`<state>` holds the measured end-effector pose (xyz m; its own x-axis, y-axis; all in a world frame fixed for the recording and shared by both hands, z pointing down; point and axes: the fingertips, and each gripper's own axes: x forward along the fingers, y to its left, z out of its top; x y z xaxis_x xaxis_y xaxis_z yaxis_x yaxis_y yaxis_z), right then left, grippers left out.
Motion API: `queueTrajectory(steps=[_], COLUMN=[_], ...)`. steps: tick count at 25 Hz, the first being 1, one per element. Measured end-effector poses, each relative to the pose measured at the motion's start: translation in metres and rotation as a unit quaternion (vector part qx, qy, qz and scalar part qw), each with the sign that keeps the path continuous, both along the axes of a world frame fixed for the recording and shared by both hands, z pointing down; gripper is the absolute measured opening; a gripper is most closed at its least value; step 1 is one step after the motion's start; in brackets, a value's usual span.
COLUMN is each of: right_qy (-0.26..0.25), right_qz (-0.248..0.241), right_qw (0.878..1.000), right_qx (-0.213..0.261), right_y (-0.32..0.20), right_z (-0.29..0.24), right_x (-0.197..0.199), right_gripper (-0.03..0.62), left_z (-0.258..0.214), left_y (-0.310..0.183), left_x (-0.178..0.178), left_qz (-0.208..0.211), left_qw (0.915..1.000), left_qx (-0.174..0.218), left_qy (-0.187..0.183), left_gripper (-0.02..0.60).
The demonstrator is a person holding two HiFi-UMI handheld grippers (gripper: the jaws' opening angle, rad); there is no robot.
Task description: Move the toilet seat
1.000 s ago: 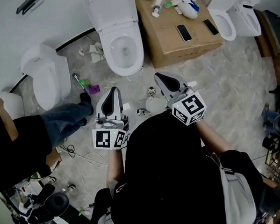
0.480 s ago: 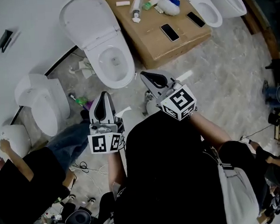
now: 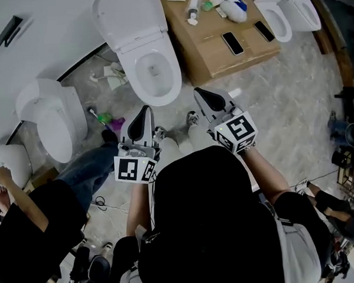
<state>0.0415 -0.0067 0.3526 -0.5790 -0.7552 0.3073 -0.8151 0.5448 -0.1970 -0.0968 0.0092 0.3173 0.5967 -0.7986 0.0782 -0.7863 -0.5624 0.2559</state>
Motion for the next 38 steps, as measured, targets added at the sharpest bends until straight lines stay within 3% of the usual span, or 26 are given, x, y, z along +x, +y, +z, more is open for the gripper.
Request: queueTrajectory(steps=[6,10,20,38], right_qy=[0.007,0.013,0.029,0.101], right_qz=[-0.009,-0.026,-0.057,-0.162], right_qw=[1.0,0.999,0.995,0.976], right_qx=[-0.005,-0.036,-0.078,-0.107], right_y=[-0.017,-0.025,-0.044,-0.043], right_z=[0.018,0.05,0.134,0.301], right_x=[-0.025,-0.033,-0.045,-0.07], right_gripper=[0.014,0.014,0.014,0.014], left_z=[0.03,0.062,0.148,0.324], left_y=[-0.012,-0.022,-0.035,-0.059], left_x=[-0.023,-0.031,-0.048,-0.024], left_qz=[0.018,0.022,-0.013,0.035], left_qw=[0.9996,0.999,0.995,0.9849], left_qx=[-0.021,-0.038,-0.092,-0.148], left_qy=[0.0,-0.012,-0.038,-0.082], left_gripper=[0.008,0.008,0.008,0.008])
